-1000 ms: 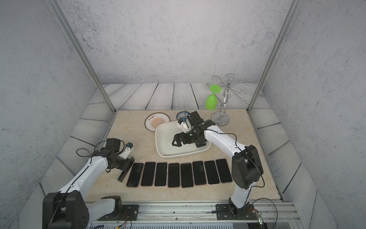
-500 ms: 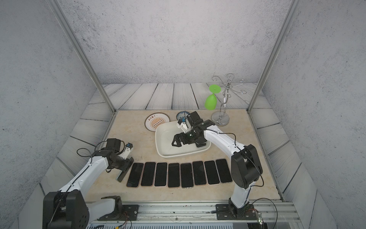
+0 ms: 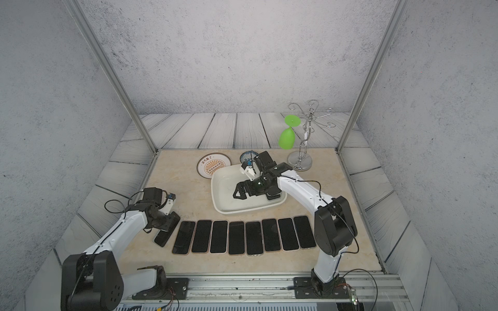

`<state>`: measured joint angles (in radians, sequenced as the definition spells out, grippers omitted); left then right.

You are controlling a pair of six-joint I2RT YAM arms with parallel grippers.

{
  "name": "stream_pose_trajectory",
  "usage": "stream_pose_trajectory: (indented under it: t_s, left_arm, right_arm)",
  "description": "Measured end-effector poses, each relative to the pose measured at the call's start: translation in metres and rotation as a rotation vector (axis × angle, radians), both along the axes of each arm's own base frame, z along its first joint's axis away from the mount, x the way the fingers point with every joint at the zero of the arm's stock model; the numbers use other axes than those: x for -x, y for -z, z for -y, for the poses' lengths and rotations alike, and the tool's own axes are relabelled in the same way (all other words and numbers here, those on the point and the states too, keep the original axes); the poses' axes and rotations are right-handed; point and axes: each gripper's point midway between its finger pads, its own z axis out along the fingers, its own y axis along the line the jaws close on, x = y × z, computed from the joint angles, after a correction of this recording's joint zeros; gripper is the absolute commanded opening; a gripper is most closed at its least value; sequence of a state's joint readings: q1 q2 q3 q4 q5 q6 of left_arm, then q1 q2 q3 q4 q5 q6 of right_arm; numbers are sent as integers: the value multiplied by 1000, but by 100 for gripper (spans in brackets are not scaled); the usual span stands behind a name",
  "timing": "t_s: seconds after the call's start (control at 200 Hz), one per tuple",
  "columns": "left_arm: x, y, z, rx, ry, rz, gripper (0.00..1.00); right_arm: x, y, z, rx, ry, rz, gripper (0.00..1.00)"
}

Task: Take the phone out of the storage box
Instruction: Place the phone at the center of the board.

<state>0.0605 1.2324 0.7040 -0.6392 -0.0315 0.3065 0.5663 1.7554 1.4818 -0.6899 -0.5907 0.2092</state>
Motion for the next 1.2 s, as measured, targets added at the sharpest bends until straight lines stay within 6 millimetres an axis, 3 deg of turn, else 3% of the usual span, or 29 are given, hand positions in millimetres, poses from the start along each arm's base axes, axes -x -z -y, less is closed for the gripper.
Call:
stream_pose_trajectory:
  t_s: [0.13,0.27,0.435,0.475,0.52,0.626,0.651,0.666,0.681,0.886,1.066,1.111,1.181,1.201]
  left_arm:
    - [-3,4,-6,-15,-15,-10,49]
    - [-6,15,-4,-1,-14,-71,40]
    - [-12,12,-1,30,-10,-99,38]
    - [-12,12,-2,29,-11,-102,42]
    - [-12,12,-2,26,-12,-103,59]
    - [-9,15,-3,20,-27,-111,64]
    - [-9,16,-3,20,-30,-113,73]
    - [-8,16,-3,21,-32,-114,91]
    - [-8,16,-3,18,-26,-115,100]
    - [-9,9,-13,-30,-69,-89,98]
    - [-27,-29,-43,-164,-201,45,100]
    - [-35,-39,-48,-178,-237,77,83]
    - [-46,-49,-56,-194,-295,94,37]
    - [-50,-52,-58,-196,-312,93,14]
  right_arm:
    - [0,2,0,0,-2,-5,99]
    - [-1,5,-1,1,-2,-8,99]
    - [-2,8,-2,6,-2,-15,99]
    - [-2,8,-2,5,-2,-14,99]
    - [-2,8,-2,6,-2,-14,99]
    - [-1,8,-2,7,-3,-15,99]
    - [-1,9,-1,7,-3,-15,99]
    - [-1,9,-1,7,-3,-15,99]
    - [-1,9,-1,7,-3,-15,99]
    - [1,13,0,14,-3,-26,99]
    - [1,13,0,14,-3,-26,99]
    - [1,13,0,14,-2,-26,99]
    - [1,13,0,14,-2,-26,99]
    - [1,13,0,14,-2,-27,99]
